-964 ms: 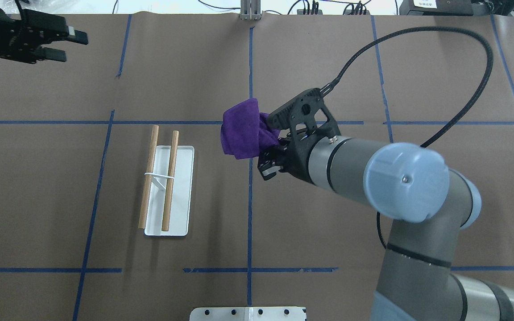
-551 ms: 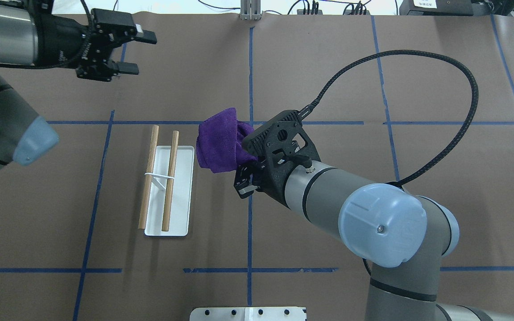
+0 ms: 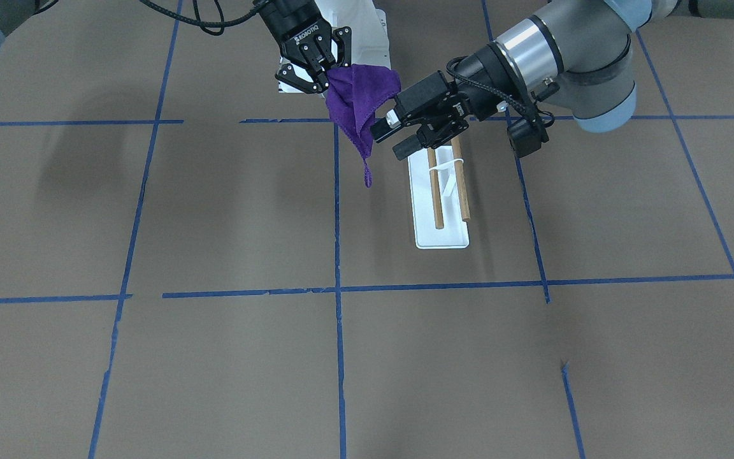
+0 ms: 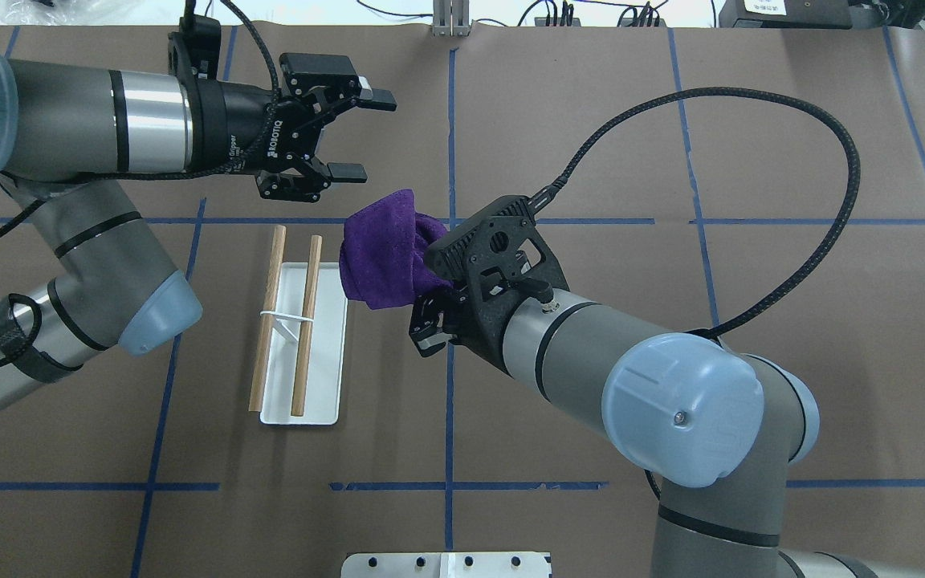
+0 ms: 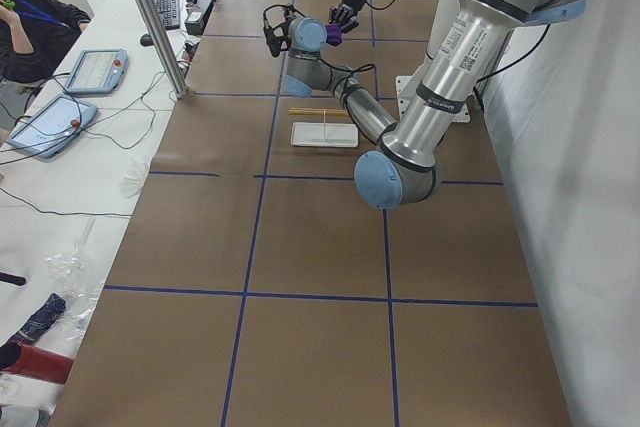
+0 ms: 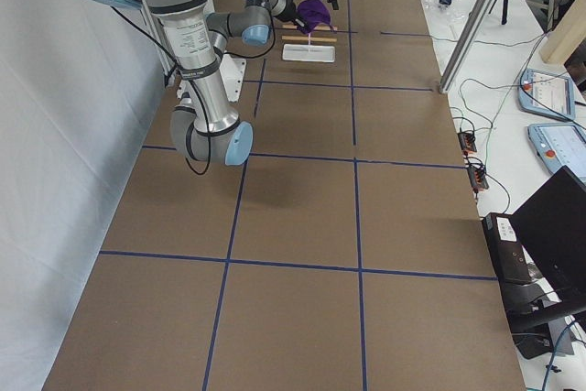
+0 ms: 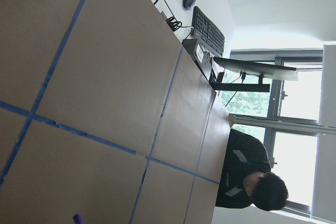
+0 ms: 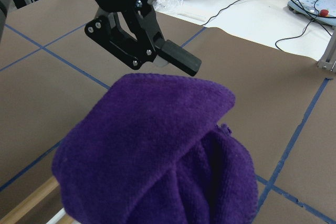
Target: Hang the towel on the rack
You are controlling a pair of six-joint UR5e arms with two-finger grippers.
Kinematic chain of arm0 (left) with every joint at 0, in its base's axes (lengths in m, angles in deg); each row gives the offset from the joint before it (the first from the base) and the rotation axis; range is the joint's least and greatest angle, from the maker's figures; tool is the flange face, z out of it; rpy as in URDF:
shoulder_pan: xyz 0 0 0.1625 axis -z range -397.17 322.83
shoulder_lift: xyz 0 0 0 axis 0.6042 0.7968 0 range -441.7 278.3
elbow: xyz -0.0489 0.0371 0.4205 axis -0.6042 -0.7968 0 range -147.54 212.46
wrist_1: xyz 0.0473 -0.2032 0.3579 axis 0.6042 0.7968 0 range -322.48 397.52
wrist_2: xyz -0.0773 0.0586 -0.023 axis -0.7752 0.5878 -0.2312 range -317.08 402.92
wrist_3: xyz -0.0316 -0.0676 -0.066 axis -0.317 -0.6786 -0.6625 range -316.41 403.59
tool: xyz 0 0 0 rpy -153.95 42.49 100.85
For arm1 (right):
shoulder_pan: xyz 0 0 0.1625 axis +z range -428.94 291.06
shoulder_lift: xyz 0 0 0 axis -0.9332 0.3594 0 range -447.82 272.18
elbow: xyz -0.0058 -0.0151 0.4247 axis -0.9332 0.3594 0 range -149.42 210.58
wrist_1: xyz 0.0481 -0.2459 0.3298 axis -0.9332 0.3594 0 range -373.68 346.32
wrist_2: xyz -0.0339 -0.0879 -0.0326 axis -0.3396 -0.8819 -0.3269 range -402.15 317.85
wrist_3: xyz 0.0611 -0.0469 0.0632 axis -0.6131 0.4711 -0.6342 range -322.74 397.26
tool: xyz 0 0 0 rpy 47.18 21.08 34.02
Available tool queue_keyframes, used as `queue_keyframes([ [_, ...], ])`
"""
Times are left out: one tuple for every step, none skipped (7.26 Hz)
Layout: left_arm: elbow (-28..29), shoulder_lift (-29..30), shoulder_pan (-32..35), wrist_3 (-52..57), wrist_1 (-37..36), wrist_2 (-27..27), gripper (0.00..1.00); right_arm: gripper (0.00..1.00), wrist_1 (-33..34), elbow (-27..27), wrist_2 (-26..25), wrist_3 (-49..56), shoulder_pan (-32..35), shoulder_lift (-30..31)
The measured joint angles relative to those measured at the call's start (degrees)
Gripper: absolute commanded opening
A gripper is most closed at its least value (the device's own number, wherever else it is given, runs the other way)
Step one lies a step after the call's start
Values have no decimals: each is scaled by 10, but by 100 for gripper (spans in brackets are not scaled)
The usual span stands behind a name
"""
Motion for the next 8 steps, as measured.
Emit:
queue_keyframes([
  [1, 2, -9, -2, 0, 1, 99, 0, 0, 0, 0, 0, 0, 0],
  [3, 1, -15, 0, -1, 2, 99, 0, 0, 0, 0, 1, 0, 0],
  [4, 0, -22, 1, -1, 2, 99, 0, 0, 0, 0, 1, 0, 0],
  [4, -1, -28, 3, -1, 2, 97, 0, 0, 0, 0, 1, 0, 0],
  [3, -2, -31, 4, -2, 2, 94, 0, 0, 1, 0, 1, 0, 0],
  [1, -2, -33, 4, -2, 2, 87, 0, 1, 0, 0, 1, 0, 0],
  [-2, -1, -33, 5, -1, 2, 62, 0, 1, -2, 0, 2, 1, 0],
  [-4, -1, -33, 5, -1, 2, 51, 0, 1, -2, 0, 3, 2, 0],
])
